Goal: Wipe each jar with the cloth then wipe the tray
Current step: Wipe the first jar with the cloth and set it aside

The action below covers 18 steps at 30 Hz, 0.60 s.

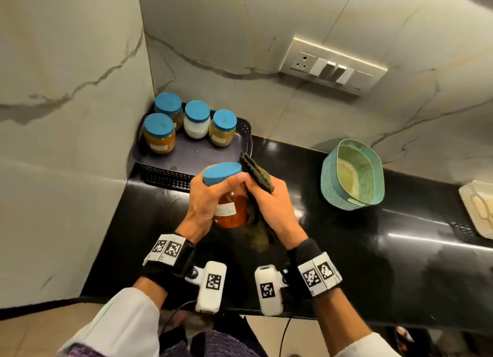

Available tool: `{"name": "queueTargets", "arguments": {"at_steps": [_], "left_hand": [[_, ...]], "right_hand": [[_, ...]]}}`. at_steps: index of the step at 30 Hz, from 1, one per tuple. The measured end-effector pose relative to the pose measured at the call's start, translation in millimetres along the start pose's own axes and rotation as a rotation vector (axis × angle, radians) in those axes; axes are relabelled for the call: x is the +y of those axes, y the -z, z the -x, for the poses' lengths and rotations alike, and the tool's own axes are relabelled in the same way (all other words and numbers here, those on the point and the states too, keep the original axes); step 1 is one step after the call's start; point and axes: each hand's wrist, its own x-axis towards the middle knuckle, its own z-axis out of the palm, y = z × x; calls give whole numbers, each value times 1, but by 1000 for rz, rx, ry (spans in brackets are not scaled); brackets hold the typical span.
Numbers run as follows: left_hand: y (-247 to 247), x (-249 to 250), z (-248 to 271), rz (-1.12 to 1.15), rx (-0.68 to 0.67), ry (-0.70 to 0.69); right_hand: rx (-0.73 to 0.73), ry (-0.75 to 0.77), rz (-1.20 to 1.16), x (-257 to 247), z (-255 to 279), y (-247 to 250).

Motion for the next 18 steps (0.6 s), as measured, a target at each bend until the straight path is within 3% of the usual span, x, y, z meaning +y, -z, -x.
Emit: {"name": "queueTargets", "arguments": {"at_steps": [3, 7, 11, 16, 18], "left_hand": [[-4, 10, -2, 94, 57, -16], [-5, 16, 2, 254, 58, 71], [-5, 22, 13, 195, 83, 28], [-5, 31, 22, 214, -13, 23], [-5, 28, 30, 220, -19, 36]], "right_hand": [[8, 175, 32, -4, 21, -20], [-23, 430, 207, 0, 43, -37], [-8, 208, 57, -12, 3, -18], [-56, 437, 202, -17, 48, -26], [-61, 369, 162, -17, 32, -17]]}}
